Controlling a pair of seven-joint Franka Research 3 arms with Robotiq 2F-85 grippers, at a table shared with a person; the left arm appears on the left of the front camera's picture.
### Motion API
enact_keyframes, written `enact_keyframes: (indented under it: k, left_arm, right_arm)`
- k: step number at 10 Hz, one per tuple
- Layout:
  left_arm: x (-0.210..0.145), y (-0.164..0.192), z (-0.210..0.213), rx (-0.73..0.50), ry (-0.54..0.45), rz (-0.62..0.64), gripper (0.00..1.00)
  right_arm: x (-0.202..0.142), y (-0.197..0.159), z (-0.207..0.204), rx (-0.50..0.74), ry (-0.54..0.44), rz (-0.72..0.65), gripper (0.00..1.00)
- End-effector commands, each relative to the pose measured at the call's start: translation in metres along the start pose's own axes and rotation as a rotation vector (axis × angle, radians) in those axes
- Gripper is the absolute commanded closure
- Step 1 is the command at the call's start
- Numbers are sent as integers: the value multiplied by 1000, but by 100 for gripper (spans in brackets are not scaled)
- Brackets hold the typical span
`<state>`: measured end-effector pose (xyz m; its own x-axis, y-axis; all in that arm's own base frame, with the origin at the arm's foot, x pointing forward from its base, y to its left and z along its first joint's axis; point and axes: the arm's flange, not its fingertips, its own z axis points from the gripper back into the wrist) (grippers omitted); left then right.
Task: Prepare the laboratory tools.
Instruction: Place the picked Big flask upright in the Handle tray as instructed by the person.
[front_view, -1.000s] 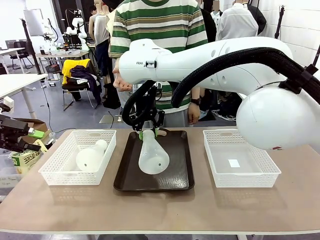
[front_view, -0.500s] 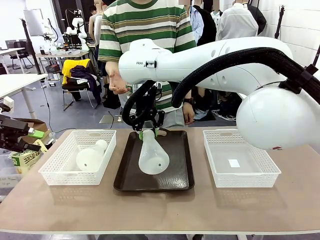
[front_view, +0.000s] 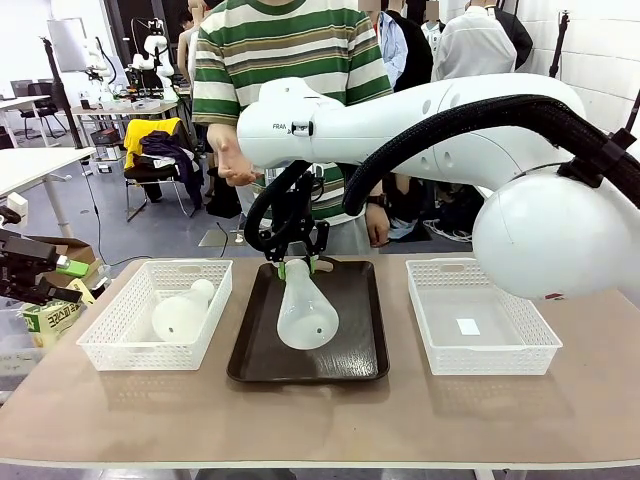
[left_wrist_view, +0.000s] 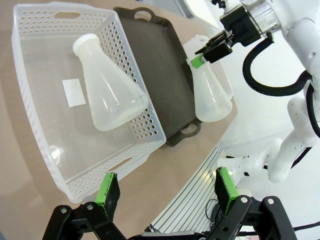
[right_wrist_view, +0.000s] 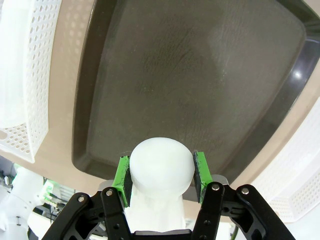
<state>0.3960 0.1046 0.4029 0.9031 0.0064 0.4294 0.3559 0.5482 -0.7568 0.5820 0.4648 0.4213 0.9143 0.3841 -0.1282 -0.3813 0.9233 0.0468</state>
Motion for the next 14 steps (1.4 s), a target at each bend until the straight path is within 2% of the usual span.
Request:
enact_keyframes:
  k: [1, 4, 6, 9, 10, 14]
  left_arm:
    - [-1, 0, 1, -7, -8, -3, 0]
    - [-1, 0, 1, -7, -8, -3, 0]
    - [-1, 0, 1, -7, -8, -3, 0]
    - [-1, 0, 1, -7, -8, -3, 0]
    - [-1, 0, 1, -7, -8, -3, 0]
    - [-1, 0, 1, -7, -8, -3, 0]
  right_arm:
    - [-3, 1, 2, -3, -6, 2, 100]
    - [0, 0, 0, 0, 0, 0, 100]
    - [-13, -7, 7, 82, -91, 56, 100]
    - [-44, -42, 22, 201, -215, 107, 100]
    - [-59, -60, 28, 275, -292, 155, 100]
    - [-99, -111, 40, 420, -680, 420, 100]
